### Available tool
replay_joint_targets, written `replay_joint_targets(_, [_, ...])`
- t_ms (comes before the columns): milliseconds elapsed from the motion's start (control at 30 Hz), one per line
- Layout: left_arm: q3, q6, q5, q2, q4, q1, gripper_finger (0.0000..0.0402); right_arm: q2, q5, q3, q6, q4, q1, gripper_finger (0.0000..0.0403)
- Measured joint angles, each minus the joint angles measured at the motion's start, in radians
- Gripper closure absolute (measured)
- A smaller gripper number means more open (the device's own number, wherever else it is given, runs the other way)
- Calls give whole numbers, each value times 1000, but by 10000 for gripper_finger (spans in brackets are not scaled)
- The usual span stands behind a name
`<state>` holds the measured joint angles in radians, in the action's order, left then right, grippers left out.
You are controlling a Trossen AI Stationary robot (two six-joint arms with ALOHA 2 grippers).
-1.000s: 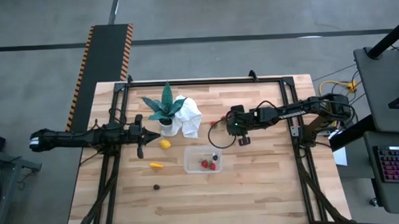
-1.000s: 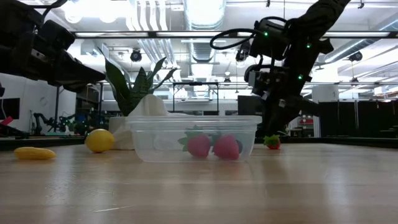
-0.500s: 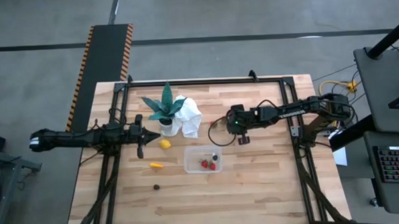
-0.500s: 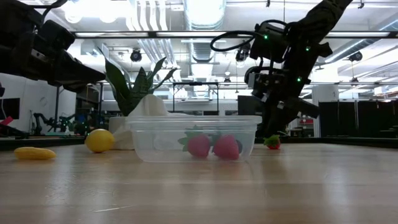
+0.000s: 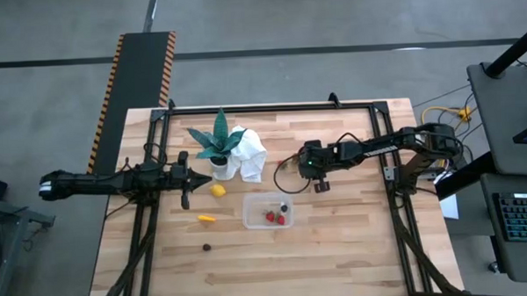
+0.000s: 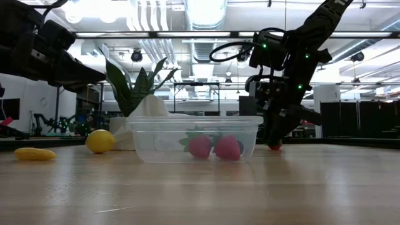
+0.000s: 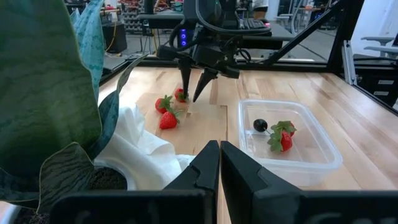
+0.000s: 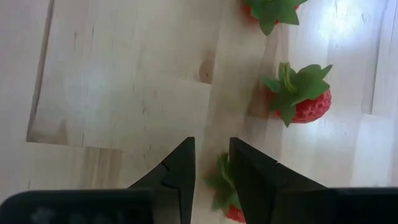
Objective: Pick and placing Produce into tupperware
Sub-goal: Put the strawberry into the bin
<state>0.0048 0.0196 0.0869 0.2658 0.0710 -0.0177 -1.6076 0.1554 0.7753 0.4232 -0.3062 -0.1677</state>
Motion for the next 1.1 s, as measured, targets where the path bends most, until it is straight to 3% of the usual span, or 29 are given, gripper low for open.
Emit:
replay_joint_targets(900, [0, 0, 0, -2, 0, 0, 402, 11, 5, 0, 23, -56, -3, 328])
replay_joint_targets(1100, [0, 0, 0, -2, 0, 0, 402, 11, 58, 0, 26, -56, -3, 329])
